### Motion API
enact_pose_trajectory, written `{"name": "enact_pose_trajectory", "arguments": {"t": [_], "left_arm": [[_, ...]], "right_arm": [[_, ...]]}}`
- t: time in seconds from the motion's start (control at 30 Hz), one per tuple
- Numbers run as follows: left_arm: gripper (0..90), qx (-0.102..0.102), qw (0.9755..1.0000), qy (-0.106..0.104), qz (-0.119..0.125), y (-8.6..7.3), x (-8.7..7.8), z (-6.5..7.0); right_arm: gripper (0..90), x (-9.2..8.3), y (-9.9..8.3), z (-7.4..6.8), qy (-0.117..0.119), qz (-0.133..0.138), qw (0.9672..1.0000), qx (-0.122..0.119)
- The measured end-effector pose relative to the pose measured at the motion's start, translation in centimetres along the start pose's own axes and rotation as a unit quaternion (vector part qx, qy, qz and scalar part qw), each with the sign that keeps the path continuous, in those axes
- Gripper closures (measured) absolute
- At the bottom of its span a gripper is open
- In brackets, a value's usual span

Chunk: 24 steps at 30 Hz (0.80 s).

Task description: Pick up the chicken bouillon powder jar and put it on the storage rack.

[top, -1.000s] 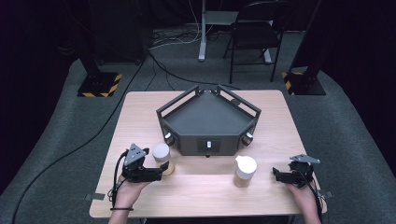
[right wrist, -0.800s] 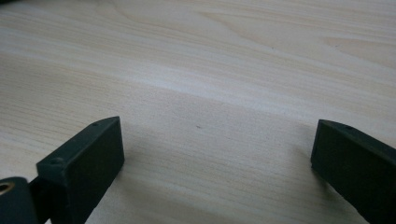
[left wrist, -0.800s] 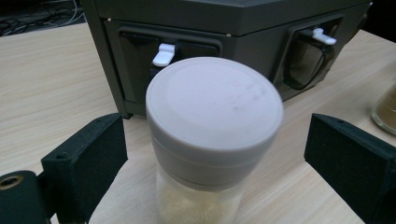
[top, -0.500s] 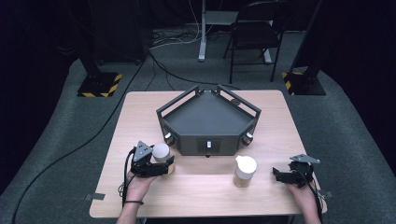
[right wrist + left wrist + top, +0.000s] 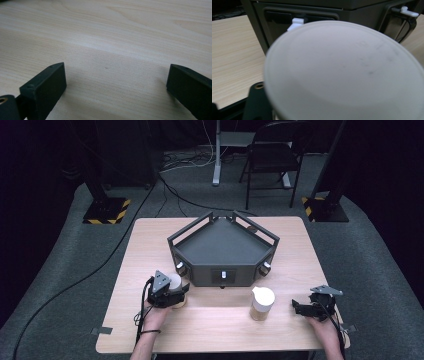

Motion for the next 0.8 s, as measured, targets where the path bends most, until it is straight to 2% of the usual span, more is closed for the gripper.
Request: {"name": "enact_pose_trajectory", "arguments": {"t": [0.17, 0.27, 0.47, 0.6, 0.77, 0.8], "left_arm": [[35.1, 0.004, 1.0, -0.002, -0.005, 0.2, -0.1, 0.1], [35.2, 0.001, 1.0, -0.006, -0.008, 0.3, -0.2, 0.0], [35.2, -0.008, 0.9999, -0.01, 0.003, 0.4, -0.7, -0.1], [35.2, -0.003, 0.9998, -0.012, 0.015, 1.2, -1.5, 0.0], [35.2, 0.004, 0.9995, -0.012, 0.029, 3.1, -2.8, 0.0], [35.2, 0.004, 0.9995, -0.012, 0.029, 3.1, -2.8, 0.0]], "right_arm": [[1.6, 0.0, 0.0, 0.0, 0.0, 0.0, 1.0, 0.0], [1.6, 0.0, 0.0, 0.0, 0.0, 0.0, 1.0, 0.0], [1.6, 0.0, 0.0, 0.0, 0.0, 0.0, 1.0, 0.0], [1.6, 0.0, 0.0, 0.0, 0.0, 0.0, 1.0, 0.0], [1.6, 0.0, 0.0, 0.0, 0.0, 0.0, 1.0, 0.0], [1.6, 0.0, 0.0, 0.0, 0.0, 0.0, 1.0, 0.0]]}}
Point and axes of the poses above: each handheld gripper's, and its own axes: x roughly forward along the jaws, y roughly out of its top, z roughly to its right, the point moved 8 cm from there along x, roughly forward along the jaws, and after that the axes turned 7 degrees about -y, right-handed, at the moved point
